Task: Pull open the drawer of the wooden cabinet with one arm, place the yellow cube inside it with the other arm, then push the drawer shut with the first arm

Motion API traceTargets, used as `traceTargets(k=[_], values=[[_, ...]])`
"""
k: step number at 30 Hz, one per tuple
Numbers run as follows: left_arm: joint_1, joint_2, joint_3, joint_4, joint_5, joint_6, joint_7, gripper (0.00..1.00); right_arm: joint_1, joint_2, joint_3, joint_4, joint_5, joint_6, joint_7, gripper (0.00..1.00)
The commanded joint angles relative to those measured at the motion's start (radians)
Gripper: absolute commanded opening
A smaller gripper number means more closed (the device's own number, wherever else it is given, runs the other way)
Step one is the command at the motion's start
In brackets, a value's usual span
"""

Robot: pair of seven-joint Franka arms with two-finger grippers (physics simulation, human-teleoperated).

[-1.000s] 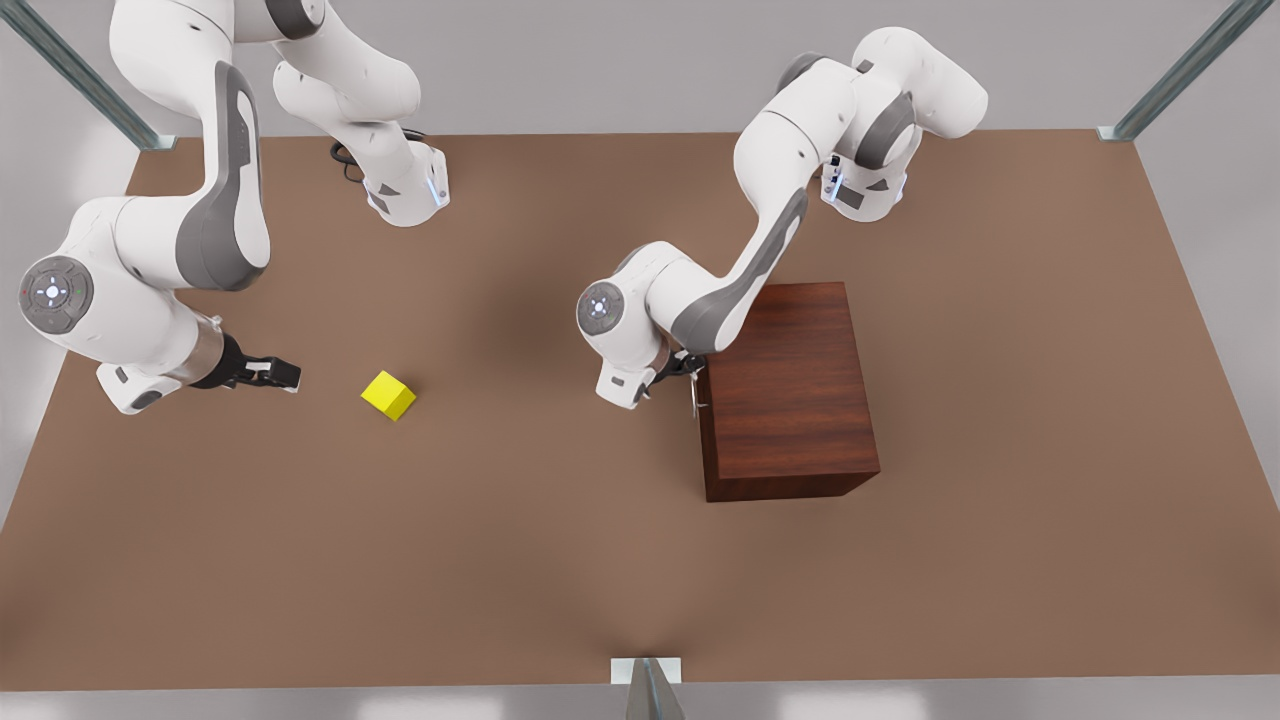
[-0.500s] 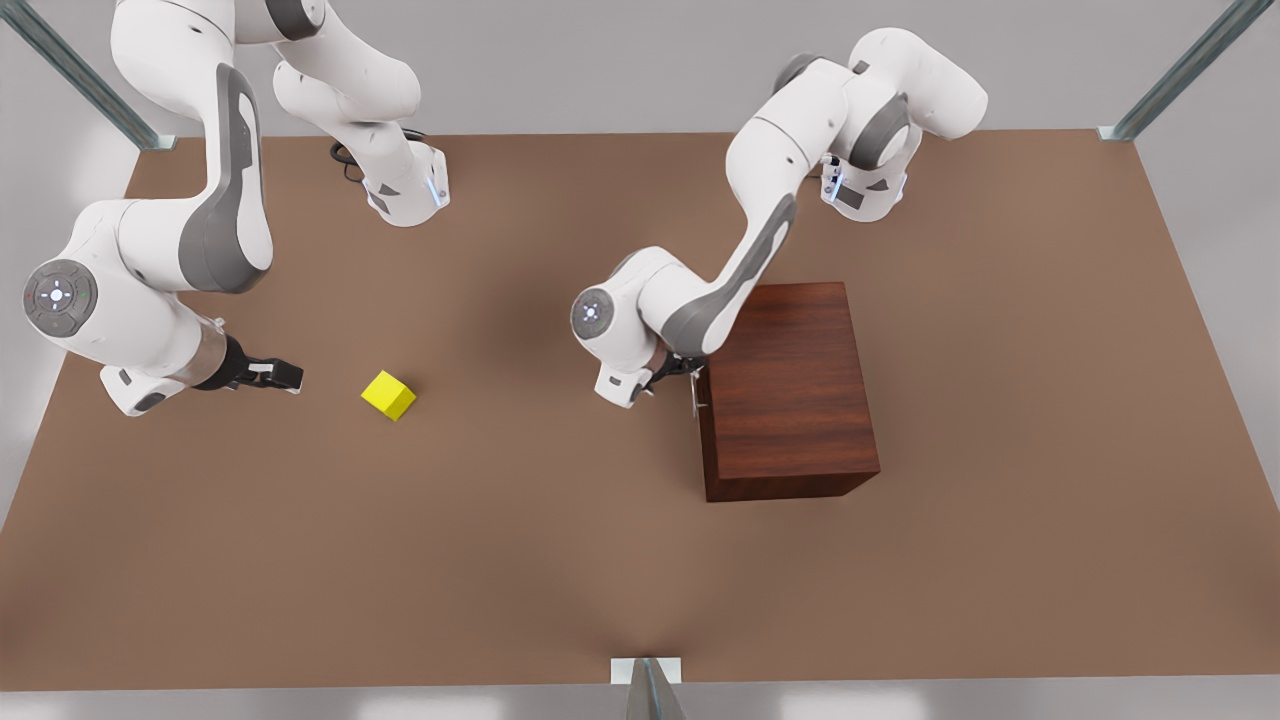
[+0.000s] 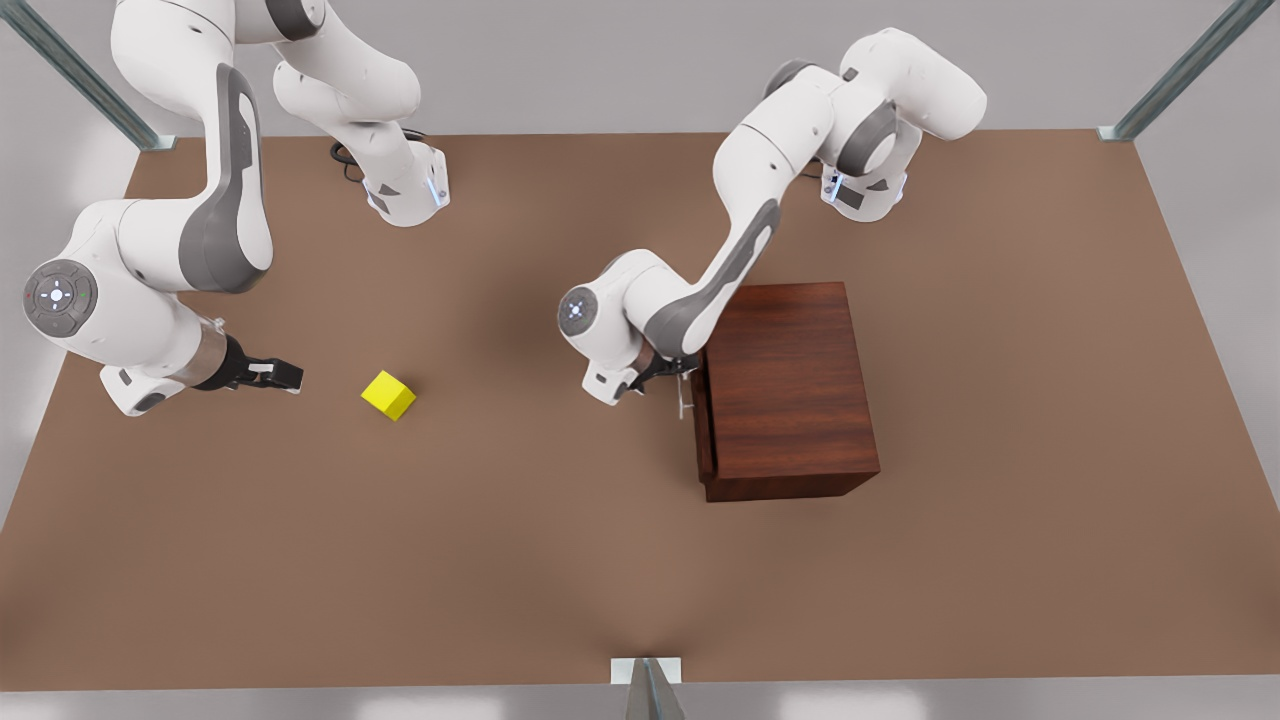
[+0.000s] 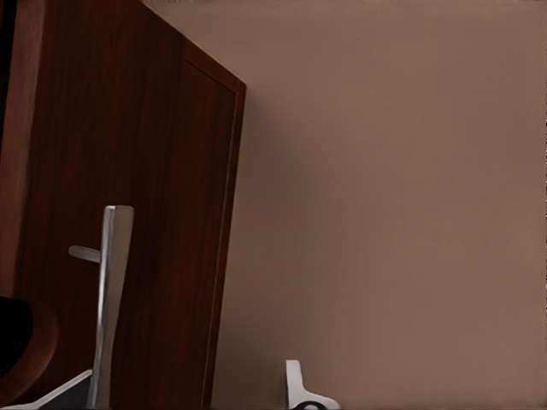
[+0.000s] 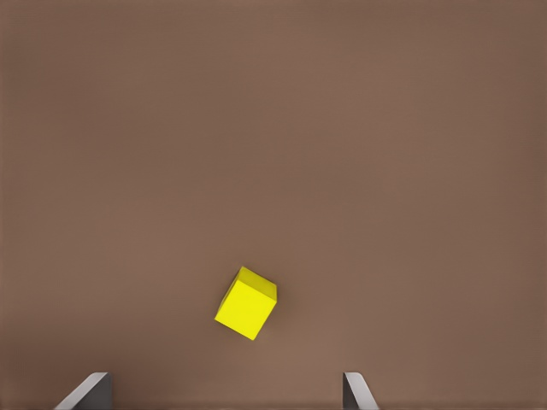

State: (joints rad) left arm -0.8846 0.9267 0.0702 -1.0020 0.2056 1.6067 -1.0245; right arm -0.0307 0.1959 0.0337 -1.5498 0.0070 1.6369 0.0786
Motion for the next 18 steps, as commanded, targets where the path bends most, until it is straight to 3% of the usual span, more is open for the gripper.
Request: traceTargets(k=[1, 18], values=[[-0.005, 0.006, -0.001, 0.005, 0.000, 0.025, -0.078, 1.00, 0.000, -0.001, 0.000, 0.000, 0.001, 0.000, 0.000, 1.00], [-0.043, 0.066, -0.001, 0.143, -0.005, 0.035, -0.212, 1.00, 0.008, 0.000, 0.000, 0.000, 0.001, 0.001, 0.001, 1.00]])
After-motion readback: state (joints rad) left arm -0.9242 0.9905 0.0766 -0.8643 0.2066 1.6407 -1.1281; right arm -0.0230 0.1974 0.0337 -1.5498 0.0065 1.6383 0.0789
